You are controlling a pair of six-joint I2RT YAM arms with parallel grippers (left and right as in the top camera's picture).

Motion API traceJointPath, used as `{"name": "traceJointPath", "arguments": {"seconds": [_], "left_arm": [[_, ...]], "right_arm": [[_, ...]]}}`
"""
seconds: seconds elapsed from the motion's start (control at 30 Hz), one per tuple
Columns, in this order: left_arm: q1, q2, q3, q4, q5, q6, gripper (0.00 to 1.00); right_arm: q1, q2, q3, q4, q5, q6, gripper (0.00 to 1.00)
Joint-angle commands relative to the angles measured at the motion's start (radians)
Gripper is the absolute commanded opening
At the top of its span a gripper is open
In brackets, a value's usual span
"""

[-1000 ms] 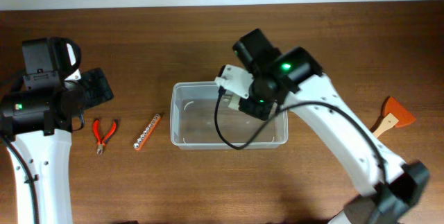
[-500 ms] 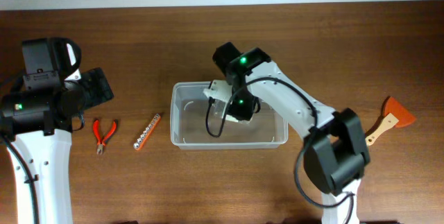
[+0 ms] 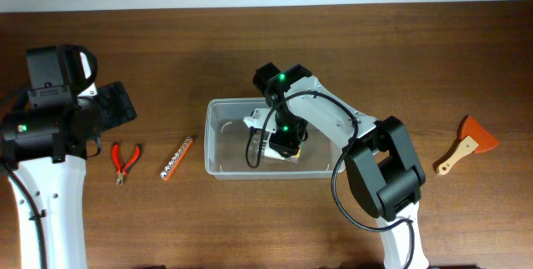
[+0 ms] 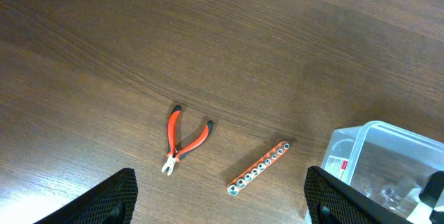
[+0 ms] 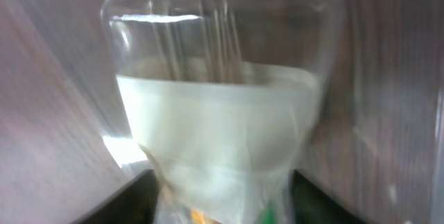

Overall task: Pack container
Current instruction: 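Carry the screwdriver package with the right gripper into the container, then open the right gripper and withdraw it to the right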

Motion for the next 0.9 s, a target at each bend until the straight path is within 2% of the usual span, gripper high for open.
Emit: {"name": "traceJointPath", "arguments": {"seconds": [0.0,0.1,0.2,0.33,0.6,0.7,0.8,0.87], "left_arm": [[0.004,0.004,-0.003,-0.001,-0.011,0.016,0.79],[0.004,0.004,-0.003,0.000,-0.011,0.016,0.79],[0.004,0.004,-0.003,0.000,-0.011,0.016,0.79],[0.004,0.004,-0.003,0.000,-0.011,0.016,0.79],[0.004,0.004,-0.003,0.000,-0.011,0.016,0.79],[0.004,0.004,-0.003,0.001,-0.011,0.016,0.79],[0.004,0.004,-0.003,0.001,-0.011,0.016,0.79],[0.004,0.004,-0.003,0.001,-0.011,0.016,0.79]], "right_arm": [[-0.004,0.006,0.000,-0.004,-0.019,0.018,0.71],[-0.007,0.000,0.002,-0.014,-0.008,0.049,0.83],[-0.016,-0.032,0.005,-0.021,0.010,0.067,0.91],[-0.031,-0.115,0.029,-0.052,0.014,0.069,0.96],[-0.105,-0.431,0.069,-0.076,0.161,0.252,0.99],[-0.182,-0.553,0.069,-0.071,0.246,0.406,0.99],[-0.317,-0.647,0.069,-0.083,0.303,0.677,0.99],[-0.465,-0.697,0.069,-0.129,0.298,0.900,0.99]]}}
